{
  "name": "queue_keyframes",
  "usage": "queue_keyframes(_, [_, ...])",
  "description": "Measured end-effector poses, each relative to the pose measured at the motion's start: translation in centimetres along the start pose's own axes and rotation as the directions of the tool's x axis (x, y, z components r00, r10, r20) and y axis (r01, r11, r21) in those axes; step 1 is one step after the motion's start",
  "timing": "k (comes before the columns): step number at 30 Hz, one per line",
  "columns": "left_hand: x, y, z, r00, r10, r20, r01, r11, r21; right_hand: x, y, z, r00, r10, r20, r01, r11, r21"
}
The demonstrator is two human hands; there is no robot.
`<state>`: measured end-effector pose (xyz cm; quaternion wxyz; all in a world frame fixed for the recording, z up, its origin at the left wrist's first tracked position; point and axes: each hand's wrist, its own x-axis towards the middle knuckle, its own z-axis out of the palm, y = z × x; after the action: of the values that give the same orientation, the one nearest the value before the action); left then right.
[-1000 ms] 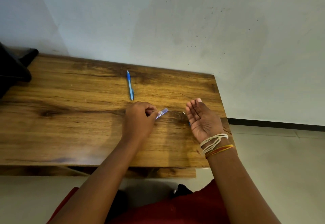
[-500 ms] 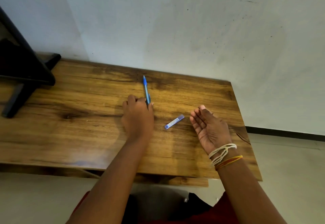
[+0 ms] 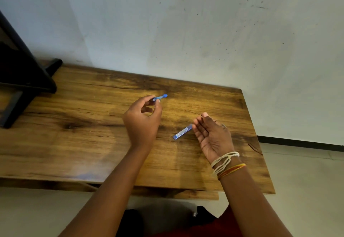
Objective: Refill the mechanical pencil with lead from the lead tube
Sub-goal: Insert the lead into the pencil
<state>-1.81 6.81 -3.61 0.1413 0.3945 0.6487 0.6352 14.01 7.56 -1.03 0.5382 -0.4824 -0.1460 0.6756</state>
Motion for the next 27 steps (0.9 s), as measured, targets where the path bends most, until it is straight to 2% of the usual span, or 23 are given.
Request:
queue_keyframes(3, [-0.2,0.5,0.0,0.989,-0.150,0.011,0.150,0.975,-0.163,0.0,0.0,0.0,1.000,0.009,-0.002,-0.009,1.000,0.009])
queue_keyframes(7, [-0.6,1.1,0.0,0.987,-0.148,0.064,0.158,0.963,-0.219,-0.2,0.1,0.1,1.000,0.011,-0.002,-0.011,1.000,0.009])
queue_keyframes(10, [-0.7,1.4,0.4,0.957,-0.275,0.092,0.290,0.917,-0.276,-0.3,0.1,0.1,1.000,0.008,0.001,-0.008,1.000,0.009])
queue_keyframes(12, [-0.8,1.5,0.6,0.903,-0.414,0.117,0.428,0.840,-0.333,-0.3,0.0,0.1,1.000,0.010,0.005,-0.010,1.000,0.008])
queue_keyframes(14, [-0.7,1.6,0.7,0.812,-0.551,0.192,0.577,0.708,-0.408,-0.4,-0.1,0.1,1.000,0.012,0.005,-0.012,1.000,0.009])
queue_keyframes(17, [-0.6,2.0,0.8,0.611,-0.679,0.406,0.770,0.392,-0.504,-0.4,-0.3,-0.1,1.000,0.010,0.004,-0.010,1.000,0.015])
queue_keyframes(19, [-0.6,2.2,0.8,0.483,-0.672,0.561,0.843,0.183,-0.506,-0.4,-0.3,-0.2,1.000,0.007,0.003,-0.007,1.000,0.014])
queue_keyframes(20, [-0.6,2.4,0.7,0.442,-0.648,0.621,0.861,0.113,-0.496,-0.3,-0.3,-0.2,1.000,0.005,0.002,-0.005,1.000,0.013])
queue_keyframes(23, [-0.7,2.4,0.8,0.398,-0.569,0.719,0.888,0.041,-0.458,-0.3,-0.2,-0.2,1.000,0.000,0.003,0.000,1.000,0.013])
queue_keyframes(27, [-1.1,2.5,1.2,0.384,-0.502,0.775,0.914,0.087,-0.396,-0.3,-0.5,-0.5,1.000,-0.026,0.016,0.026,1.000,0.018])
